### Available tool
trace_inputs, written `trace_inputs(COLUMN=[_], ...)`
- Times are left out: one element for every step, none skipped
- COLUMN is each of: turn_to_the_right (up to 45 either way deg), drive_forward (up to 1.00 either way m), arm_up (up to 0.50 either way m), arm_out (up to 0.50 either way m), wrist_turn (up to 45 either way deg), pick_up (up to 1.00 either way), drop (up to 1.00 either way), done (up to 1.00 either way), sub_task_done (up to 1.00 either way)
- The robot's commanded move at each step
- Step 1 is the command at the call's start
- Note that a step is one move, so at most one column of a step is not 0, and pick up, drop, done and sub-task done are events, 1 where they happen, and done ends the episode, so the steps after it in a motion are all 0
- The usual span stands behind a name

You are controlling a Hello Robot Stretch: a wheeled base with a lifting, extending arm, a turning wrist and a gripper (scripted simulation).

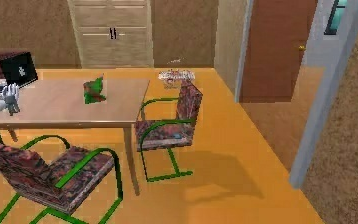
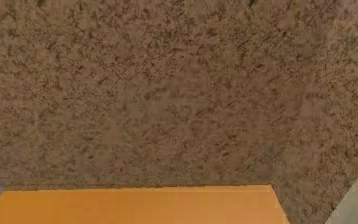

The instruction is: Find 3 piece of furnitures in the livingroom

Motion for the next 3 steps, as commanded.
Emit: trace_inputs(turn_to_the_right=[6.0,0.0,-45.0], drive_forward=[0.0,0.45,0.0], arm_up=[0.0,0.0,0.0], arm_out=[0.0,0.0,0.0], wrist_turn=[0.0,0.0,0.0], pick_up=[0.0,0.0,0.0], drop=[0.0,0.0,0.0], done=[0.0,0.0,0.0], sub_task_done=[0.0,0.0,0.0])
